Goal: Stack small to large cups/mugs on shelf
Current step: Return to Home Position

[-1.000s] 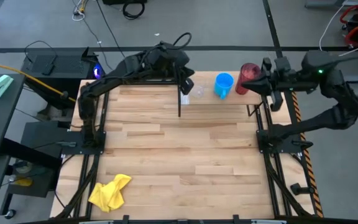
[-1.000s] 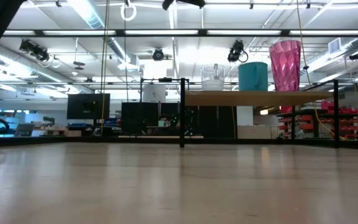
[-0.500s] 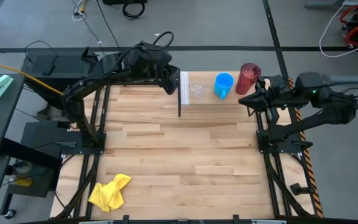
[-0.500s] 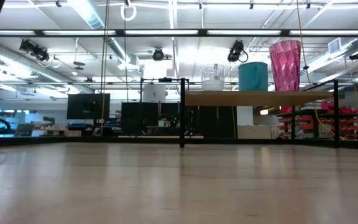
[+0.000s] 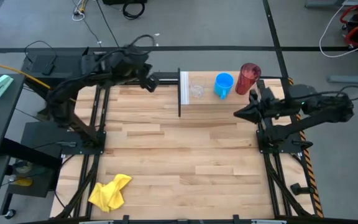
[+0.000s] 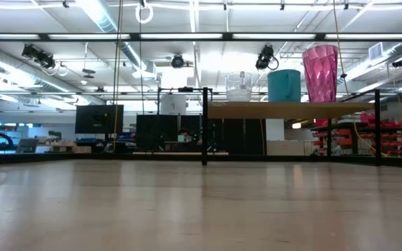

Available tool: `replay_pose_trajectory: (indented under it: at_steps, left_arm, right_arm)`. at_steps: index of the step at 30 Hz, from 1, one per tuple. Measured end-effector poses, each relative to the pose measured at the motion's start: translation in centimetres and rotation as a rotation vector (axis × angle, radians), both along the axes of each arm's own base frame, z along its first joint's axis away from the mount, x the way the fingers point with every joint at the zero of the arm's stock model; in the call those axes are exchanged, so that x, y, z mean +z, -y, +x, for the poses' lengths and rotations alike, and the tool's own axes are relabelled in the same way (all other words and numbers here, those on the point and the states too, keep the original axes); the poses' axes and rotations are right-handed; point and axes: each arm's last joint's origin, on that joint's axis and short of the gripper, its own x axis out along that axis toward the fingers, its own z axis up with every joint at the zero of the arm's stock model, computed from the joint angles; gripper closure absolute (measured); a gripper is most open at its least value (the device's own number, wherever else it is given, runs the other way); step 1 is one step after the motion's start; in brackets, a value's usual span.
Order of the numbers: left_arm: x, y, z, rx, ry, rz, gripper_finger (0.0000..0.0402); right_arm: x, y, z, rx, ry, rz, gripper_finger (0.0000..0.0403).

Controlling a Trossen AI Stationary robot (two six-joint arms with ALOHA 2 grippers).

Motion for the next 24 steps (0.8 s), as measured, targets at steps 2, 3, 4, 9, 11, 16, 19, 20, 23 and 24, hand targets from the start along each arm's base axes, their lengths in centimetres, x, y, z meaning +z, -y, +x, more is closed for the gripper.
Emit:
replay_pose_trajectory:
  at_steps: [2, 3, 4, 9, 11, 16, 19, 20, 23, 24]
  left_arm:
    - [-0.1, 0.4, -1.5, 0.010, 0.031, -0.005, 0.0386]
    - [-0.4, 0.6, -2.3, 0.014, 0.040, -0.009, 0.0387]
    - [-0.7, 0.9, -2.9, 0.014, 0.067, -0.006, 0.0390]
    - [-3.3, 2.1, -6.1, -0.009, 0.234, 0.013, 0.0393]
    - [-4.7, 2.6, -7.3, -0.034, 0.302, 0.016, 0.0387]
    - [-8.1, 3.4, -9.2, -0.068, 0.420, 0.026, 0.0378]
    - [-10.1, 3.8, -9.5, -0.085, 0.448, 0.027, 0.0385]
    - [-10.7, 3.8, -9.5, -0.090, 0.452, 0.027, 0.0387]
    - [-12.7, 4.1, -9.4, -0.104, 0.438, 0.021, 0.0392]
    - [-13.3, 4.1, -9.3, -0.107, 0.436, 0.020, 0.0393]
  right_arm:
    - [-0.8, -0.2, 0.3, 0.012, 0.020, 0.004, 0.0392]
    - [-1.0, -0.3, 0.4, 0.016, 0.029, 0.007, 0.0392]
    - [-1.2, -0.3, 0.4, 0.018, 0.035, 0.012, 0.0392]
    - [-2.2, -0.3, 0.5, 0.004, 0.009, 0.026, 0.0392]
    - [-2.3, -0.3, 0.5, 0.001, 0.005, 0.026, 0.0392]
    - [-2.3, -0.3, 0.5, -0.003, 0.005, 0.066, 0.0392]
    - [-2.4, -0.3, 0.7, -0.009, -0.007, 0.118, 0.0392]
    - [-2.4, -0.3, 0.8, -0.011, -0.012, 0.133, 0.0392]
    - [-2.4, -0.4, 0.8, -0.004, -0.018, 0.144, 0.0392]
    - [-2.5, -0.4, 0.8, -0.004, -0.023, 0.138, 0.0392]
